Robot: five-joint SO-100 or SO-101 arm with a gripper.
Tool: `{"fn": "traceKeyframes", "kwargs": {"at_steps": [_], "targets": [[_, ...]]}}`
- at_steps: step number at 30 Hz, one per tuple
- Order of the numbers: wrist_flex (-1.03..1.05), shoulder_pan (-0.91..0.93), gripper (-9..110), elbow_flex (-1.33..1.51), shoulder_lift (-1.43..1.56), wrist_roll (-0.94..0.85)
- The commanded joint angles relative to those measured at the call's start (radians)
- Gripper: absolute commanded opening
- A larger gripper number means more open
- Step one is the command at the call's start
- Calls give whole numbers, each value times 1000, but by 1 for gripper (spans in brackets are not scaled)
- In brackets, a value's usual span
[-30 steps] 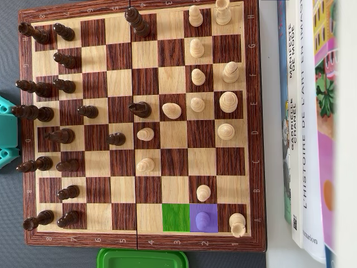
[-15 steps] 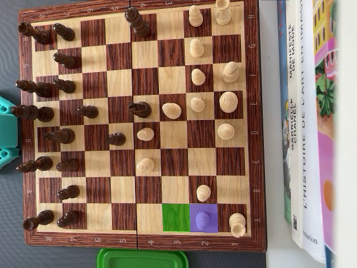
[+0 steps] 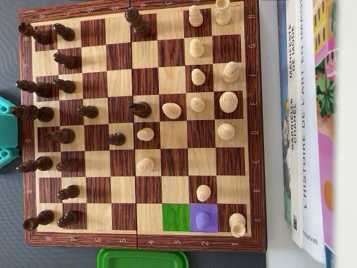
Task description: Play chess
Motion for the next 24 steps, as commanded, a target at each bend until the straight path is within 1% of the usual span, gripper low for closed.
{"fn": "traceKeyframes", "kwargs": {"at_steps": [1,7,15,19,24], "targets": [[198,3,13,-95,-18,-5],[468,3,13,-193,-46,-5],[704,6,13,-307,-161,-5],[834,48,13,-362,-166,-5],[939,58,13,-353,-175,5]]}}
